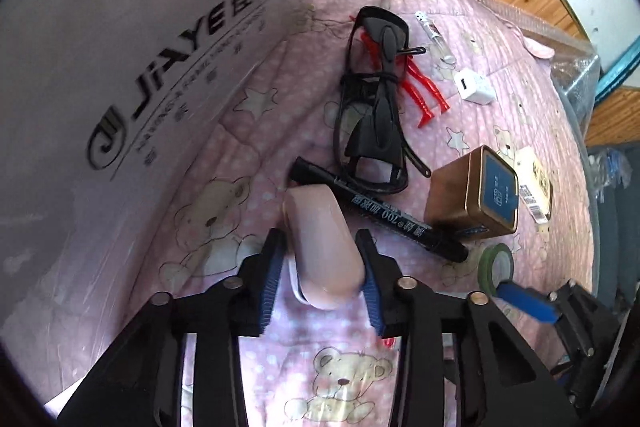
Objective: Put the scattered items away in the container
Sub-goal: 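Close the left tool on the stapler while the right tool grasps the staples box, then carry the stapler in the left tool and staples box in the right over the cardboard box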
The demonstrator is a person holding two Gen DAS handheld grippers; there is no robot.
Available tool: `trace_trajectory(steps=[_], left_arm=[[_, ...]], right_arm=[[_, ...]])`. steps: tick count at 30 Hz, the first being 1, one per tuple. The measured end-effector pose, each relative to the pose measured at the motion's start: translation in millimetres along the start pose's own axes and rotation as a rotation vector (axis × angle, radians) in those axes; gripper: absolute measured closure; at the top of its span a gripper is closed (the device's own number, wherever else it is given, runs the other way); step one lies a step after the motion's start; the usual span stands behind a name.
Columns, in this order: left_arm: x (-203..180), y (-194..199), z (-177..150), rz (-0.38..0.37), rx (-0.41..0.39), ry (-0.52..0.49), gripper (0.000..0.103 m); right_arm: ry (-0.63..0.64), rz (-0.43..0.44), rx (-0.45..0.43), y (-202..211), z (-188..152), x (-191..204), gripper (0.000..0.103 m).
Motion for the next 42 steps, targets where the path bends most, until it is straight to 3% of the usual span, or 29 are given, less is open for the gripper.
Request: trace_trajectory(steps=[2,8,11,15,18,21,22,23,34,42], left_arm=[[-0.7,-0.6,1.3,0.01,-0.012,-0.018,0.056],[-1.7,0.6,6.8,0.024,-0.02,-0.029,0.056],[8.3,18.2,5.6,0.006,-0.051,-0.009,0.054],[7.0,9.1,-1.8,0.002,-0.021,-0.003,0.05],[3.4,1.0,-2.2,0.021,-0.033,-0.018,0.048],[-1.7,-1.4,2.1,0.048,-0.053,-0.049,0.054],[-1.0,-1.5,3.2,0.057,-0.054,-0.053,0.075],[0.6,-1.5,3.5,0.058,-0.05,-0.052,0.076],[2.6,20.9,-3.8,-0.005,-0.057,-0.051,0.076],[-13.1,47.1,-15.2,-0.012,-0.095,-0.104,0.076]], right_arm=[[0.061,-0.032,0.009,-8.2,4.3,-1.1,0.032],[0.142,0.073,-0.002,-12.2,8.5,10.5,0.032],[0.137,0.082,-0.002,-12.8,3.2,13.1,0.032],[0.067,0.081,0.014,-24.8,5.4,1.2,0.045],[0.027,0.069,0.02,-26.3,8.8,-10.6,0.063],[-0.043,0.105,0.014,-24.7,5.9,-19.2,0.063],[-0.064,0.115,0.011,-24.6,6.3,-21.1,0.064],[-0.085,0.127,0.008,-24.5,7.1,-23.2,0.064],[-0.26,0.157,-0.032,-10.5,-1.6,-42.1,0.064],[-0.368,0.15,-0.062,28.1,-30.1,-16.8,0.064]])
Point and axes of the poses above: each gripper's, at about its wrist camera, not at the fingertips, and y roughly against the way its jaws point, x to its left, z to its top, the point moved 8 cm from there along -y, roughly the way its jaws point, and after that the axes turned 10 degrees about y, right-handed, at the moved point
